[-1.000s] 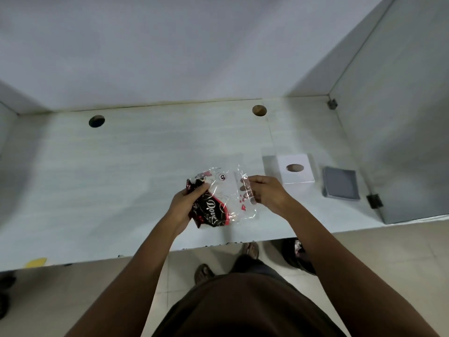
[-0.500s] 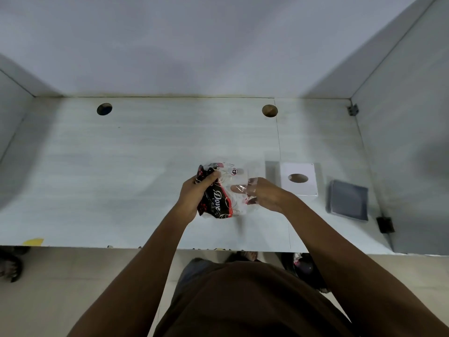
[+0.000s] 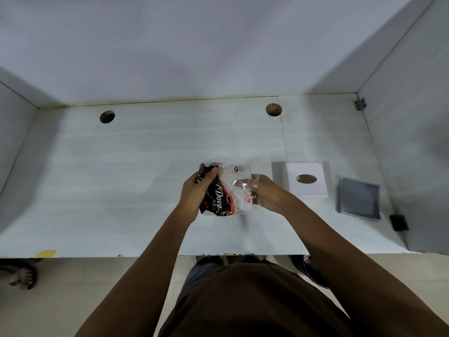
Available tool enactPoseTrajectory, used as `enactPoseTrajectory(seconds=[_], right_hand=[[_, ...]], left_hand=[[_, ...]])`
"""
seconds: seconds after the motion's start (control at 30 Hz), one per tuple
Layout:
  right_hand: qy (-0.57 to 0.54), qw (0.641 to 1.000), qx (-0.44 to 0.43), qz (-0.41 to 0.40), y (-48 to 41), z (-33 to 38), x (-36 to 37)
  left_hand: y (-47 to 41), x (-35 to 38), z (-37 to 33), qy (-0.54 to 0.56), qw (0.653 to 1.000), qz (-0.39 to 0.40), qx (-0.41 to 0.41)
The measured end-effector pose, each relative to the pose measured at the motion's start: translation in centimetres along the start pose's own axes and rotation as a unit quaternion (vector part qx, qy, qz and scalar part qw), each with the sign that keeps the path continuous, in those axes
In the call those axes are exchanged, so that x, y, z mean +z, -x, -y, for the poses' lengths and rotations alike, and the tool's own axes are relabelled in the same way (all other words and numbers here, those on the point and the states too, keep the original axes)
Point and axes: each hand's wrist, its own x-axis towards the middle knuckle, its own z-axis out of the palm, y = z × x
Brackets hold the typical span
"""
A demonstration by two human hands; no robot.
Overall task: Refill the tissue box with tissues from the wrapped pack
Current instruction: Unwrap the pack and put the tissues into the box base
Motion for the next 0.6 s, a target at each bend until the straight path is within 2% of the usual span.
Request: enactPoseTrajectory(seconds=[0.07,0.13,0.27,0.4,0.5,0.6], right_hand=[[-0.03,0.998,-0.016,-0.057,-0.6,-0.3,0.2],[-0.024,0.996,-0.009,-0.08,-1.0,-0.7,0.6],[0.013,0.995,-0.003,-0.103,-1.5,-1.5,1.6],[-0.021,0.985,-0.02,-0.169,-2.6,-1.8,0.8],[-0.022,0.983,-0.018,-0.181,-3.6,-2.3,-0.4],[0.012,0.982,0.02,-0.186,-4.5,-3.2,-0.8]], left_hand=[[-0.6,-0.7,0.2,-0.035,0.999,0.01,-0.007],[-1.0,-1.4,0.7,-0.051,0.999,0.002,-0.006],[-1.7,-2.8,0.9,-0.05,0.998,-0.042,0.001],[-3.5,-6.8,0.9,-0.047,0.991,-0.128,-0.013],[-4.8,-10.6,0.6,-0.049,0.981,-0.188,-0.019],[-5.7,-13.6,1.0,-0.081,0.977,-0.194,-0.039]])
